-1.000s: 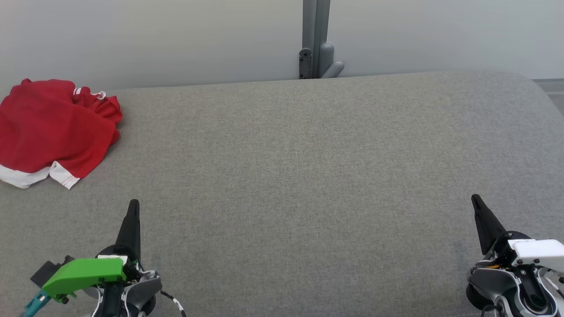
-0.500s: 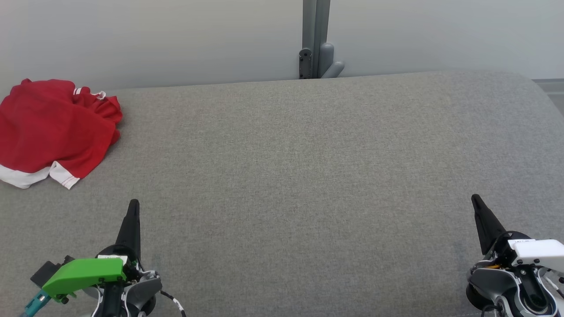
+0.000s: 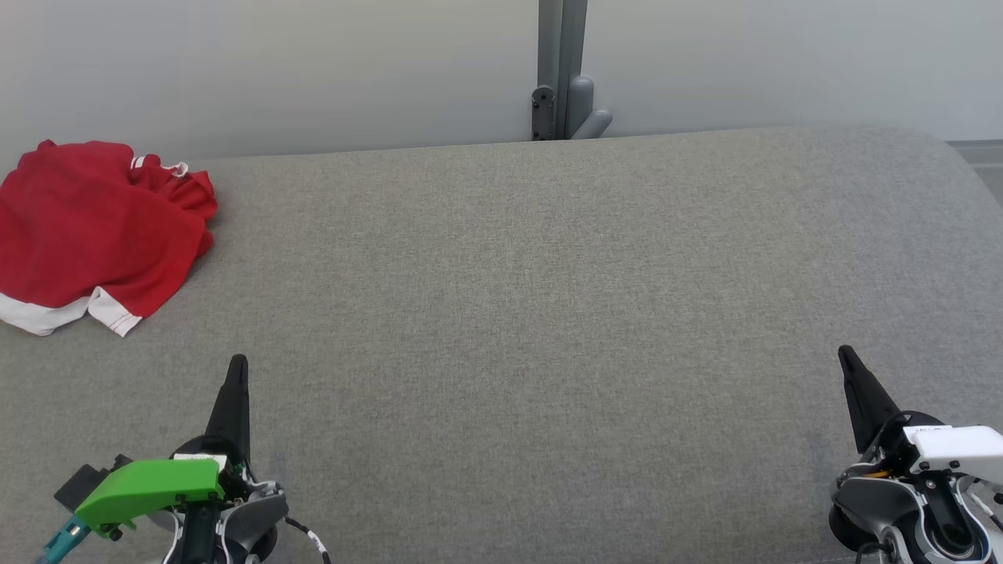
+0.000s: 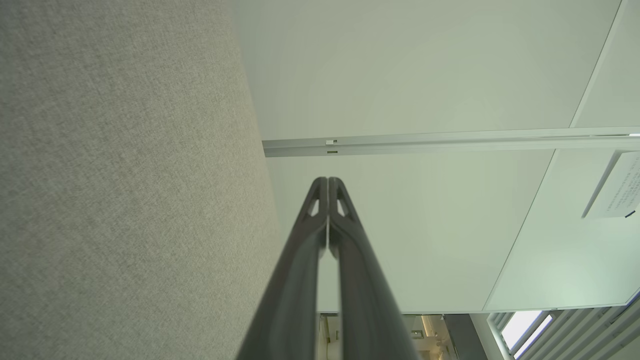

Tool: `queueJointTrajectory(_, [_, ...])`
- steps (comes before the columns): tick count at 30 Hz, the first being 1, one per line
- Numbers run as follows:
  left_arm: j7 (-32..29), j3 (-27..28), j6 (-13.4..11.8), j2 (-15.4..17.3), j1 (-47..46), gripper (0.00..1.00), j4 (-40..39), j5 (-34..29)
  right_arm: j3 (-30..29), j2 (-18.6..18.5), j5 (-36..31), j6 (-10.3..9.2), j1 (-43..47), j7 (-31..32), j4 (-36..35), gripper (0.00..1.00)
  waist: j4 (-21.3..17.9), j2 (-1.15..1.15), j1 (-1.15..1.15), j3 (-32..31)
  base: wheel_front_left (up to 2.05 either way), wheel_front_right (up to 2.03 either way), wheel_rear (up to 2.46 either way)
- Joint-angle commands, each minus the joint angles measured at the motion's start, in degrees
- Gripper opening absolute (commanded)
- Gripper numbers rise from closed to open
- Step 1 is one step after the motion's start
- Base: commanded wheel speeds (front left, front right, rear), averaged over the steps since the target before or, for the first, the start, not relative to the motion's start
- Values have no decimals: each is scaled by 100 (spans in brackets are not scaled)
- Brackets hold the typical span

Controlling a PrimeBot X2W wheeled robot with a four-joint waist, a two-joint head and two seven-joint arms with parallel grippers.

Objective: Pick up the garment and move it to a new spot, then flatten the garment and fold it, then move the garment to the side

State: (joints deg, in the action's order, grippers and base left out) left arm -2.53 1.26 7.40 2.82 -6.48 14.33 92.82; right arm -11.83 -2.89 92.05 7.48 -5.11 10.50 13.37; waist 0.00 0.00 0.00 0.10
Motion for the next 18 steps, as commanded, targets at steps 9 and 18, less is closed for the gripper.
queueJointTrajectory(9, [-27,8,33,12,-56,0,-10,31,-6,-1,-21,2,-68,17,10,0,0,0,0,0,0,0,0])
queueJointTrajectory(18, [-27,8,33,12,-56,0,-10,31,-6,-1,-21,2,-68,17,10,0,0,0,0,0,0,0,0])
